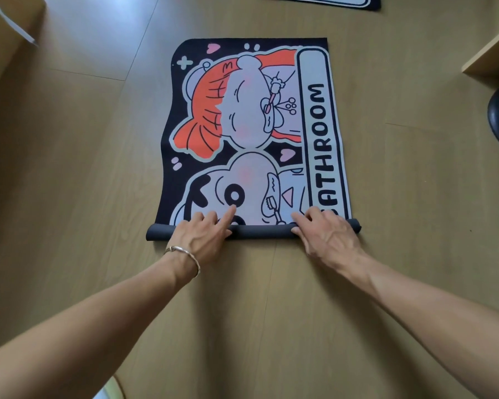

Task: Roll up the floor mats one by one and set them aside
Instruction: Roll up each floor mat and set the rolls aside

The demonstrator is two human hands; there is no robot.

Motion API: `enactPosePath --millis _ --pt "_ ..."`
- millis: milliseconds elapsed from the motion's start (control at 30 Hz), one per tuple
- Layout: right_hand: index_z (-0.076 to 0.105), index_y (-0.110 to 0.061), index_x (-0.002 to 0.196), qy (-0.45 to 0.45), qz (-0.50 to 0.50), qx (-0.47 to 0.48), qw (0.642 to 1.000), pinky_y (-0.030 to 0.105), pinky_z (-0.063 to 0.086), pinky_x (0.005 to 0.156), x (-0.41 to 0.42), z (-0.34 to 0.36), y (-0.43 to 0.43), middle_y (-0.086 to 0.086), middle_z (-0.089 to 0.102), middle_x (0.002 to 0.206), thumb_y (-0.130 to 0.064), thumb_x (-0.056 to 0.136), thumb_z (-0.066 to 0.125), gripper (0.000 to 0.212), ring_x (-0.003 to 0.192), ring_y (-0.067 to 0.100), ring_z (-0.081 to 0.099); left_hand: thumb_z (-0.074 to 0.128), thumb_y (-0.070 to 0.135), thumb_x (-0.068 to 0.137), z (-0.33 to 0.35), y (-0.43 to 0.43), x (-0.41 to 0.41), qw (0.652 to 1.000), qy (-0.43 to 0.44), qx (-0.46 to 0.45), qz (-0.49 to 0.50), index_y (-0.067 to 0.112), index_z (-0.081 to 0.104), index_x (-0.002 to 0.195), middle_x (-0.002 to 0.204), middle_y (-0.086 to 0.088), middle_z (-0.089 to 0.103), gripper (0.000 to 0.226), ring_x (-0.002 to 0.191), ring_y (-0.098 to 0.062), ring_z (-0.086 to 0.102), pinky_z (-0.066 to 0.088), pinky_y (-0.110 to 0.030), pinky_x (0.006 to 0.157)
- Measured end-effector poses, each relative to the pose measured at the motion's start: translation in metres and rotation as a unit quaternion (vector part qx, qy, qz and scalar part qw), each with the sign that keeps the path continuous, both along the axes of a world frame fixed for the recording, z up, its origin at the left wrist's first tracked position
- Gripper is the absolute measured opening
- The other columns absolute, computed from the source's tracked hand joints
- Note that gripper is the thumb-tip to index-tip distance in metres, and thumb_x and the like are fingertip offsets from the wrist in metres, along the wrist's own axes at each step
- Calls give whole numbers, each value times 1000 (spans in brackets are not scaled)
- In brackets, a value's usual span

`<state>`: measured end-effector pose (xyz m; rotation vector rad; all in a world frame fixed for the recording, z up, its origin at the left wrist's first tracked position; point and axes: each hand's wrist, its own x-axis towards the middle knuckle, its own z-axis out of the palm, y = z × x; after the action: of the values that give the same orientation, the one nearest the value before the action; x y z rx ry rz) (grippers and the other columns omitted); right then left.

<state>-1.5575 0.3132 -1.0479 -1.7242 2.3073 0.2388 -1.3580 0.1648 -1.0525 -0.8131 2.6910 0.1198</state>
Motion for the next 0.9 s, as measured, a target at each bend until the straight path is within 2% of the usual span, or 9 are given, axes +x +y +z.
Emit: enactPosePath --millis 100,200,267,367,467,533,633,767,900 --pt "56 -13 104 -19 7 -8 1000 34 39 59 2 2 -6 10 56 90 -21 90 61 17 65 26 51 26 38 101 6 -3 -10 999 -7 23 27 27 17 142 113 -4 45 43 101 -24 46 36 -34 63" --pt "61 -11 100 -29 29 -59 997 36 47 59 9 -7 -3 14 61 86 3 55 74 48 63 29 56 29 35 101 4 -4 -11 999 -9 38 31 26 30 130 111 -4 43 31 100 -24 44 35 -34 62" --pt "52 -13 116 -42 45 -70 996 48 52 70 19 -12 -2 16 62 97 -9 66 70 53 82 34 61 30 35 101 4 -8 -15 998 -11 52 43 24 34 125 111 -4 43 27 100 -23 42 37 -35 64" --pt "33 -23 138 -29 32 1 999 65 42 88 31 -10 -5 16 58 122 -37 92 37 48 117 38 54 30 35 101 3 -11 -18 996 -17 60 57 22 34 126 114 -5 42 29 103 -24 41 39 -35 67" --pt "-7 -31 151 -42 33 96 994 61 10 111 25 -11 -10 12 5 160 -47 101 18 58 146 35 4 30 29 101 2 -7 -18 997 -24 40 56 23 32 130 121 -5 41 30 107 -25 41 39 -36 76" --pt "-17 -34 148 -44 27 120 991 59 3 113 22 -7 -17 8 -12 160 -49 101 15 59 146 32 -11 32 18 97 6 -3 -18 999 -25 37 27 24 27 136 132 -7 37 40 116 -27 38 38 -39 90" --pt "-19 -35 148 -32 21 132 990 60 1 112 17 -9 -27 9 -18 158 -52 100 14 60 145 32 -15 31 14 94 15 10 -18 997 -37 48 -51 22 6 148 153 -10 13 61 140 -27 15 18 -47 111" --pt "-19 -35 147 -15 30 148 988 60 1 112 11 -7 -39 8 -22 157 -56 98 11 62 144 32 -18 27 22 96 9 29 -13 992 -82 53 -84 20 -18 147 156 -12 -17 67 143 -28 -14 -3 -56 111" --pt "-18 -29 149 -17 27 124 992 57 -3 113 10 -5 -40 10 -18 158 -56 98 15 66 145 32 -15 22 33 99 0 23 -20 992 -85 40 -79 21 -18 147 156 -10 -18 63 143 -27 -16 -4 -56 111"
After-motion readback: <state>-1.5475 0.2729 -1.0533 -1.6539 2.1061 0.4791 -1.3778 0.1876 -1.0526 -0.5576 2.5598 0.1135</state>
